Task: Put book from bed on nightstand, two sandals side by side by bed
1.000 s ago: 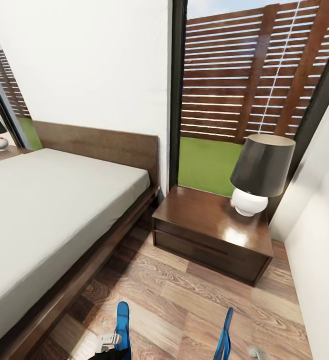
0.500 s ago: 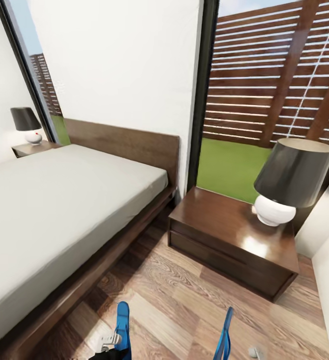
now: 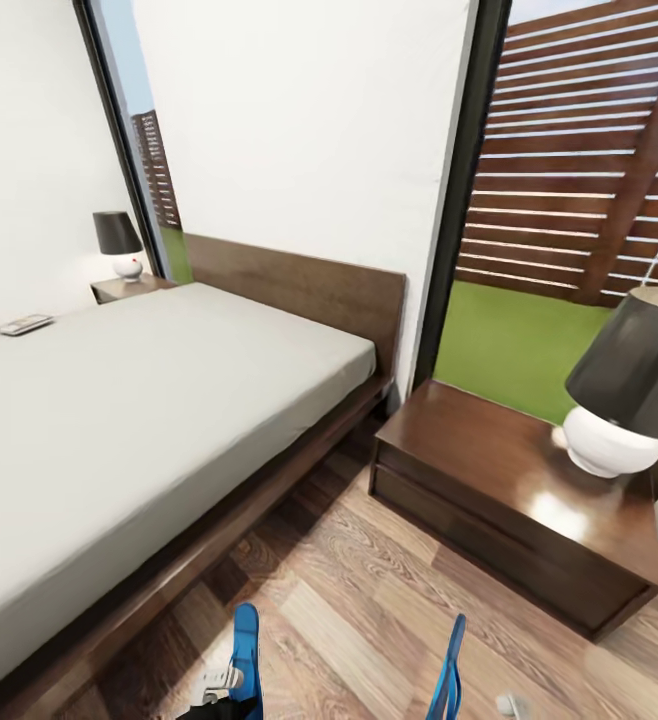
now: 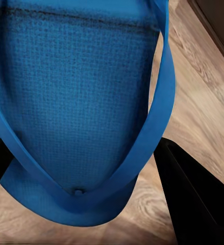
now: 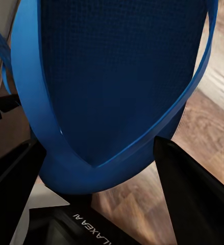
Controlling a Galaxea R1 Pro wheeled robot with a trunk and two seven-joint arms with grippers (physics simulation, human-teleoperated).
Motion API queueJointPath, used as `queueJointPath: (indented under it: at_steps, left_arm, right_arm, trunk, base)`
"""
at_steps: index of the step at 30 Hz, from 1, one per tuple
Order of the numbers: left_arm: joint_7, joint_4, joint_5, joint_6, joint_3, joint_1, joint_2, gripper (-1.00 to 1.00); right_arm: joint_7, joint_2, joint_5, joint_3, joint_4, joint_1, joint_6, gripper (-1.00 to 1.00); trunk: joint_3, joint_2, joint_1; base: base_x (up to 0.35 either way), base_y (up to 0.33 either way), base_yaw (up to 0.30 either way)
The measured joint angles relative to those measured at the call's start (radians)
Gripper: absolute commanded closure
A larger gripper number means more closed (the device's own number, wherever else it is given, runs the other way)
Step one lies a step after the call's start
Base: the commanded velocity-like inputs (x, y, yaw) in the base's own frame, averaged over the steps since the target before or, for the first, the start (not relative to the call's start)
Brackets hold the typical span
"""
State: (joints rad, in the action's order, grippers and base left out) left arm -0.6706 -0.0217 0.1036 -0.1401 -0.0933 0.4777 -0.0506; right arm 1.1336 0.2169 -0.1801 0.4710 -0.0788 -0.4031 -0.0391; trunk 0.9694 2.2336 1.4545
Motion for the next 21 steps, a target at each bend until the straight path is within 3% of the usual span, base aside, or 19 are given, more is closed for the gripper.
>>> queueJointPath:
  at_steps: [6,21]
  left_arm:
    - [0.0,0.0,-0.001,0.0,0.0,0.0,0.001,1.0]
    - [0.0,0.0,0.0,0.0,0.0,0.0,0.002,1.0]
  right_arm:
    - [0.0,-0.001,0.0,0.001,0.0,0.0,0.0,1.0]
    - [0.0,-0.001,0.0,0.0,0.0,0.0,0.0,1.0]
  trunk:
    - [0.0,0.0,0.0]
    - [0.0,0.0,0.0]
  base:
    - [0.0,-0.119,0.274]
    - [0.0,-0.006,0.273]
